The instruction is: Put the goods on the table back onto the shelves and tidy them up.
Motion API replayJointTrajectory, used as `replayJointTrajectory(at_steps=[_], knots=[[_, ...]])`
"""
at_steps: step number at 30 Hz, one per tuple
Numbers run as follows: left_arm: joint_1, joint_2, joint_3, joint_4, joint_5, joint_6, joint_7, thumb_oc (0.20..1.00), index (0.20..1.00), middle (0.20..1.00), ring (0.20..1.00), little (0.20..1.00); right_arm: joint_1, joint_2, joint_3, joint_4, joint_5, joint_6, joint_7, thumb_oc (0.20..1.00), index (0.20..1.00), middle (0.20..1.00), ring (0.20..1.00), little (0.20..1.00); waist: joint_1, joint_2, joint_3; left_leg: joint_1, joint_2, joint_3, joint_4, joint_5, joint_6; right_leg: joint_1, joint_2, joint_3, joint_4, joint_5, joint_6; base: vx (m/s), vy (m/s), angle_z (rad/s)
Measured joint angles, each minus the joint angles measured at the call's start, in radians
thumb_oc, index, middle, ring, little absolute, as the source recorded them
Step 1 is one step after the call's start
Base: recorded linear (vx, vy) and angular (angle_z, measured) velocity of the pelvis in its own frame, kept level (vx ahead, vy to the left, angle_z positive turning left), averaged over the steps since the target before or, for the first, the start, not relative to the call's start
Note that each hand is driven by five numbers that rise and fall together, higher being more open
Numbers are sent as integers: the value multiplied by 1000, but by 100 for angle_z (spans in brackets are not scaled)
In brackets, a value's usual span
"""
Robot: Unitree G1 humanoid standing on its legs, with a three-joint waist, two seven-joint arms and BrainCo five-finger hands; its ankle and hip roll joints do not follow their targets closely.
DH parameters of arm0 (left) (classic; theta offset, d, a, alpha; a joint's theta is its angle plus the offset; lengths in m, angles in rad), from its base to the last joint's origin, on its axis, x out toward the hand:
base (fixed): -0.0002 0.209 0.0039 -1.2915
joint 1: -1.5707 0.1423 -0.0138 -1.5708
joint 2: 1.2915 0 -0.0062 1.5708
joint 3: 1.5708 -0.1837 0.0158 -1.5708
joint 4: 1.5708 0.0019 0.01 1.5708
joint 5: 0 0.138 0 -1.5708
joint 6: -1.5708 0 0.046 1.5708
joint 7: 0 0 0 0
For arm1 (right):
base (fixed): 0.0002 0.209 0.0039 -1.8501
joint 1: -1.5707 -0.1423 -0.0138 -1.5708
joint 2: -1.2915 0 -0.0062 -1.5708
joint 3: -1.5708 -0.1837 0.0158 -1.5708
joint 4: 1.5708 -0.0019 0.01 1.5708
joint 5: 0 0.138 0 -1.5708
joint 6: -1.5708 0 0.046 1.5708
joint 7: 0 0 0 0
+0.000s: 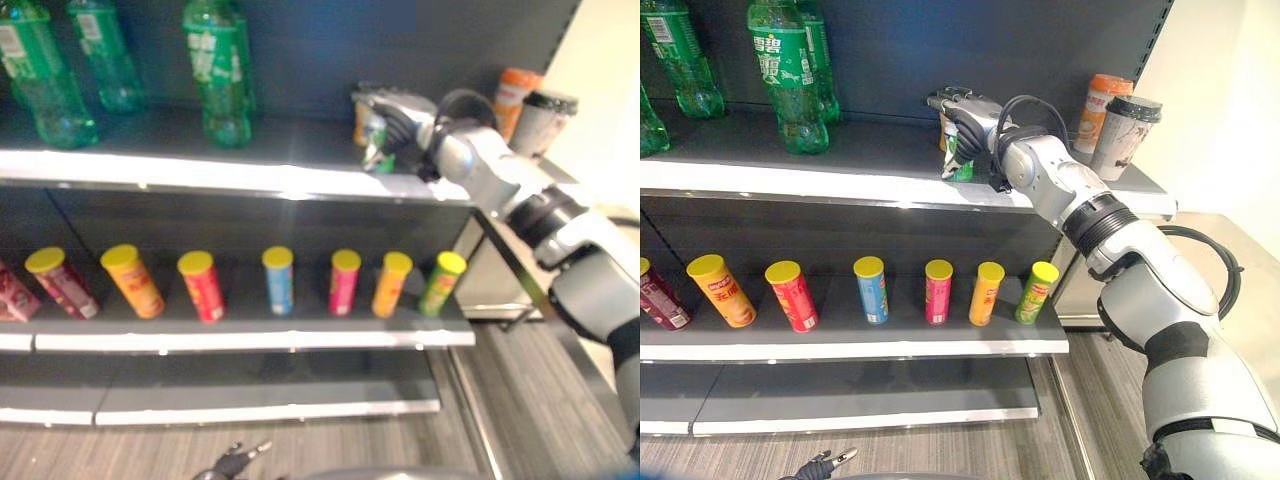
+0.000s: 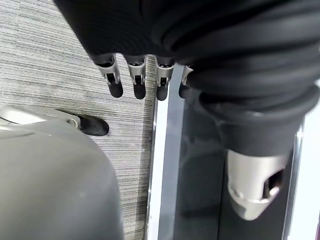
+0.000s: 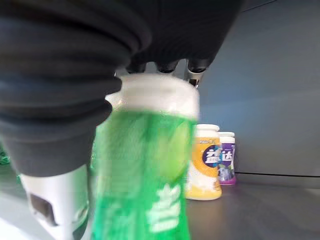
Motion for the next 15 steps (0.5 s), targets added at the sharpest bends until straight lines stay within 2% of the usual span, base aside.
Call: replayJointTrajectory(at_steps=[5,15], knots=[[1,-2,0,-1,0,0,11,1000,1000,1000,1000,1000,0,-53,-7,-53,-4,0,-30,1000,1000,1000,1000,1000,-6,7,6,0,1,1,0,0,0,0,1,1,0,0,0,0,0,0],[1,-10,1,-3,2,-1,25,1000,1000,1000,1000,1000,17,-50,-51,-75,-34,0,-80,1000,1000,1000,1000,1000,-15,27,24,1,2,4,0,0,0,0,2,5,0,0,0,0,0,0]])
